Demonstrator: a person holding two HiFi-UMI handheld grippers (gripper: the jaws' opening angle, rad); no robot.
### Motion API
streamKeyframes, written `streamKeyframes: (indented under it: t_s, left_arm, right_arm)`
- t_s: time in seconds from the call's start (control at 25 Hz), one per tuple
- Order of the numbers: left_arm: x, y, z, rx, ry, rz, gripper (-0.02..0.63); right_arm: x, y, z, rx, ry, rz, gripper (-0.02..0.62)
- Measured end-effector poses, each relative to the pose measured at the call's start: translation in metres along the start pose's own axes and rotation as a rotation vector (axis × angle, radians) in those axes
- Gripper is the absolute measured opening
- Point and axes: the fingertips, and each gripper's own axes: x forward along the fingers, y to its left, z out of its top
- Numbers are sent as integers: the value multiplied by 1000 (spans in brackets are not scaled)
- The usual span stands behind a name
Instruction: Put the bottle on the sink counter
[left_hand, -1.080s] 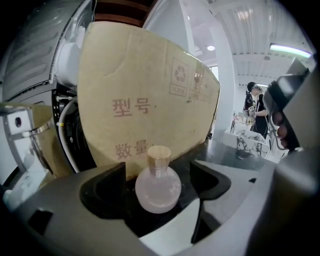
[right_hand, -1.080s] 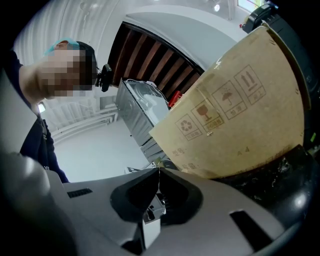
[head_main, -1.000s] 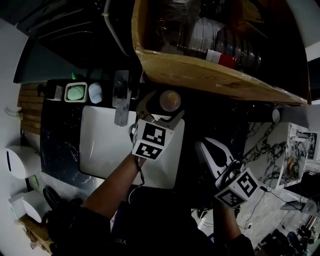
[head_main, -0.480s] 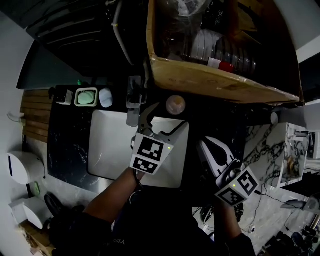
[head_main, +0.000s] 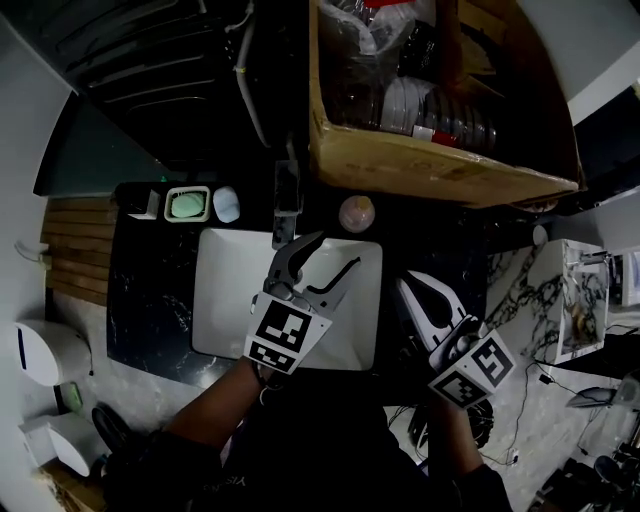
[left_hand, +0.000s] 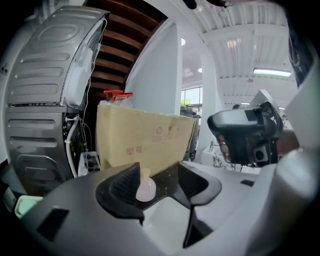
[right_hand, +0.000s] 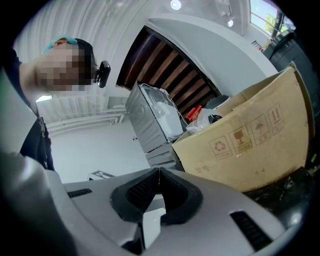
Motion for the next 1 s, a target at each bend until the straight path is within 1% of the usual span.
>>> streamKeyframes:
  t_s: [0.16, 0.32, 0.44, 0.76, 1.0]
  left_arm:
    - [-20, -4, 8, 30, -17, -29, 191]
    - [-38, -13, 9, 28, -28, -73, 128]
    - [-51, -19, 7, 32, -27, -94, 106]
    - [-80, -25, 8, 44, -46, -100, 72]
    - [-98, -20, 6, 37, -43, -80, 33]
  right_arm:
    - [1, 16, 4, -17, -13, -6, 28]
    - [-1, 32, 6, -29, -24, -12, 28]
    - [-3, 43, 6, -35, -27, -13, 28]
    - [-9, 61, 0, -44, -28, -15, 26]
    - [-9, 71, -3, -47, -30, -5, 26]
